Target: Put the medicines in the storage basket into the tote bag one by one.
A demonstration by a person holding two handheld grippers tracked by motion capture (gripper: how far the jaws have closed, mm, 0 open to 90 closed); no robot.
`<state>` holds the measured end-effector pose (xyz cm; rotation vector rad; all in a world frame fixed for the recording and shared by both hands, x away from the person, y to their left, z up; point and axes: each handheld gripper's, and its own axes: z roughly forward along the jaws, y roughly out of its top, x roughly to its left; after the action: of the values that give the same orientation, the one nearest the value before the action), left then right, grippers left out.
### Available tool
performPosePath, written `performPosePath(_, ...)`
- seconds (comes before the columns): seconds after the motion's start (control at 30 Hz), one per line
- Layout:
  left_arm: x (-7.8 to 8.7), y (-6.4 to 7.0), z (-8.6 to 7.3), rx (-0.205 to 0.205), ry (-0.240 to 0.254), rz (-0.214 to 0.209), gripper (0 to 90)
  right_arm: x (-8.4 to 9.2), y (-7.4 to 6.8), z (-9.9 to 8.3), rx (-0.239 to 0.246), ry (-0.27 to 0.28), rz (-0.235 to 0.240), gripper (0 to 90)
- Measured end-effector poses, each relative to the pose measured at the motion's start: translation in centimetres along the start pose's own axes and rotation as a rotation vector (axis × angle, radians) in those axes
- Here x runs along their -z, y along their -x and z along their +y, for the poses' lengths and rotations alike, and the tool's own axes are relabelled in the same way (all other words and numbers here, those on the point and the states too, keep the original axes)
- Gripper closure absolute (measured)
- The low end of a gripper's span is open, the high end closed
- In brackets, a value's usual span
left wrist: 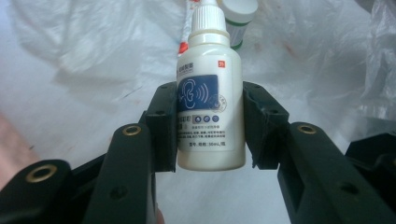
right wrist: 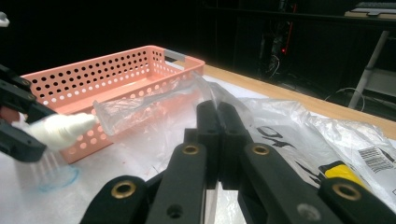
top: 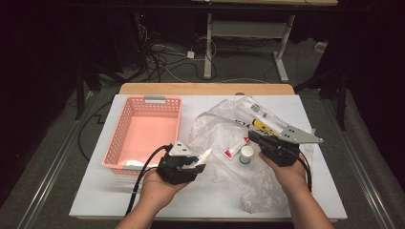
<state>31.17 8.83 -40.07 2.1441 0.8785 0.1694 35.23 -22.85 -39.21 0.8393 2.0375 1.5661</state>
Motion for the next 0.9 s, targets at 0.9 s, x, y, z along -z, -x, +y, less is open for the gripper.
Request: performPosePath(0.9, -11.7, -0.4, 5.8, 0.034, -0.016, 0.077, 58.4, -0.2, 0.0, 0.1, 0.003, 0.007, 0.007, 90.0)
